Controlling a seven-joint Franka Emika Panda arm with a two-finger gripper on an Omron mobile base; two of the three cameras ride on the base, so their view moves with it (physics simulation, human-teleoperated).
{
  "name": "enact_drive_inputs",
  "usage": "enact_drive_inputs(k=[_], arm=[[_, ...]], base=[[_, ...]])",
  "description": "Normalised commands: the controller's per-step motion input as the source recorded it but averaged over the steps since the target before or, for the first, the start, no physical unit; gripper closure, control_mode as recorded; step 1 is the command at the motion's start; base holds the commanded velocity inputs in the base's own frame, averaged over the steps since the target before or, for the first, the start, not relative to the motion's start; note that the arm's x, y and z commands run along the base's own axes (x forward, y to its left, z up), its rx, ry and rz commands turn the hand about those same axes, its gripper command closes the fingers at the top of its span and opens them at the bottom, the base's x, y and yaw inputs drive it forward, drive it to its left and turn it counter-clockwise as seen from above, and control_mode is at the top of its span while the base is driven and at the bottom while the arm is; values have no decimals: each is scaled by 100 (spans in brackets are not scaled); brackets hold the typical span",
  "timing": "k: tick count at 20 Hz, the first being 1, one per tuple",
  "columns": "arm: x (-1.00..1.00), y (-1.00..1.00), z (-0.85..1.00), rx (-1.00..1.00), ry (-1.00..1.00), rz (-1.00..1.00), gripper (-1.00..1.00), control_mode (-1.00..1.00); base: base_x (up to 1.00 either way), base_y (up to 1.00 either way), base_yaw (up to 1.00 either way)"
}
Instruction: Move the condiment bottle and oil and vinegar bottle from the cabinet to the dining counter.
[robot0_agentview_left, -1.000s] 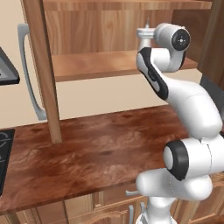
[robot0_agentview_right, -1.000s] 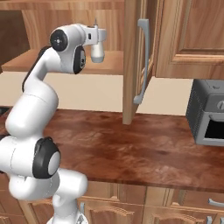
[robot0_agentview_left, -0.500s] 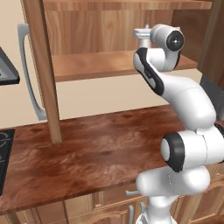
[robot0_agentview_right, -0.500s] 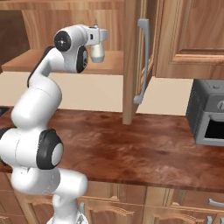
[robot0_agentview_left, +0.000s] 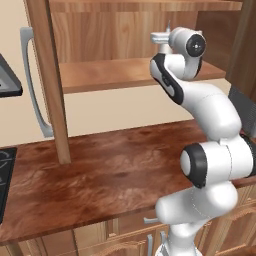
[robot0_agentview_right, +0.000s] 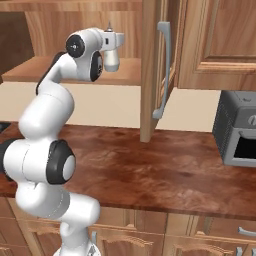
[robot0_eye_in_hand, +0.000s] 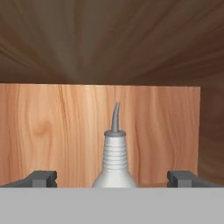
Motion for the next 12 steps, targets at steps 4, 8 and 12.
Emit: enact_drive_inputs(k=[4,8,12], arm=[[15,0,-13,0,0,0,-100,-100],[13,0,-15,0,0,0,-100,-100],[12,0,-13,0,0,0,-100,-100]], base=[[0,0,0],[0,0,0],[0,0,0]])
